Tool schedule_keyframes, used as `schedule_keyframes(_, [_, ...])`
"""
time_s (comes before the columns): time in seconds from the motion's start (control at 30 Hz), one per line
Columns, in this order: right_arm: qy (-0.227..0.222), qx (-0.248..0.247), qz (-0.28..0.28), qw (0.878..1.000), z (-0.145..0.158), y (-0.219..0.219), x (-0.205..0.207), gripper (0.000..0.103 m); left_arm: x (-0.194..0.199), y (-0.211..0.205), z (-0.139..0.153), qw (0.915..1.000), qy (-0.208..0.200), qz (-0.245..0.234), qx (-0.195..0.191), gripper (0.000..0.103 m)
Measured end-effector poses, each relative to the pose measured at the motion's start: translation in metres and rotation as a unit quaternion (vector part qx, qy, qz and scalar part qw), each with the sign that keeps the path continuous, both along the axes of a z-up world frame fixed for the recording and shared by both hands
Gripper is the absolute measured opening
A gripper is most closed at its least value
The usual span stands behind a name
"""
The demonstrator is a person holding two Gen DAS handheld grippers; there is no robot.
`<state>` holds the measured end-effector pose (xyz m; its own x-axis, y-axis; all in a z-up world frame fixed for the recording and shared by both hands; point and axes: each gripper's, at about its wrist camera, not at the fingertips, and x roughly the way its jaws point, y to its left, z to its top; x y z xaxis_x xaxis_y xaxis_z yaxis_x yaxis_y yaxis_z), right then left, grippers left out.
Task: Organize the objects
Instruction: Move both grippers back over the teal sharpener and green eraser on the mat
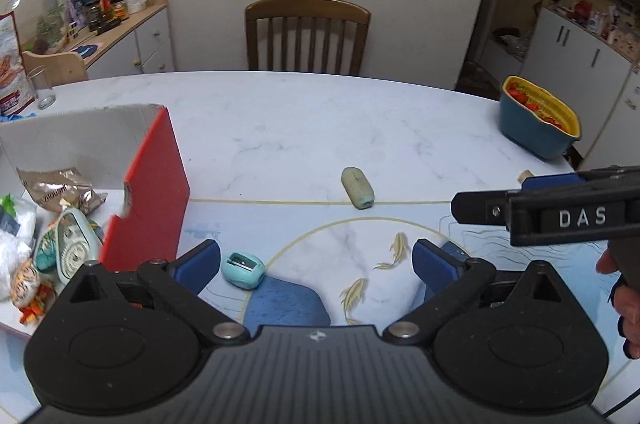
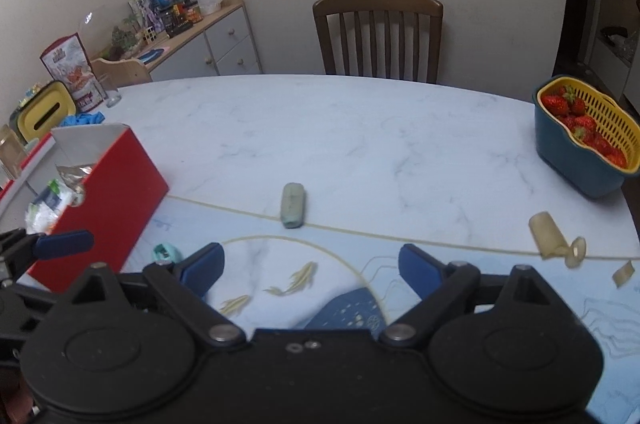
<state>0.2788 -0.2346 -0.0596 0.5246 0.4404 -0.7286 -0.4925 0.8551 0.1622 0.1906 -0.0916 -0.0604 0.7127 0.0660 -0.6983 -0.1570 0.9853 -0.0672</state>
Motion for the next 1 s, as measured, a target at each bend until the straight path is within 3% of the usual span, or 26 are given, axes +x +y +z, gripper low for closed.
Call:
schedule_keyframes(0.23, [0.01, -0.005, 0.013, 1.0, -0.013, 0.005, 0.025, 0.092, 0.016, 0.002, -0.025, 0.9987, 0.015, 0.047, 0.011, 0.103])
schedule_keyframes(0.67, [0.033, -0.026, 0.061, 0.997, -0.048, 0.04, 0.057, 0.078, 0.042, 0.017, -0.06, 0.9932, 0.042, 0.109, 0.006, 0.101])
schedule_keyframes(1.0, [0.038, -0.046, 0.069, 0.996, -0.073, 0.067, 0.076, 0.067, 0.053, 0.031, -0.071, 0.9896, 0.059, 0.131, -0.007, 0.071])
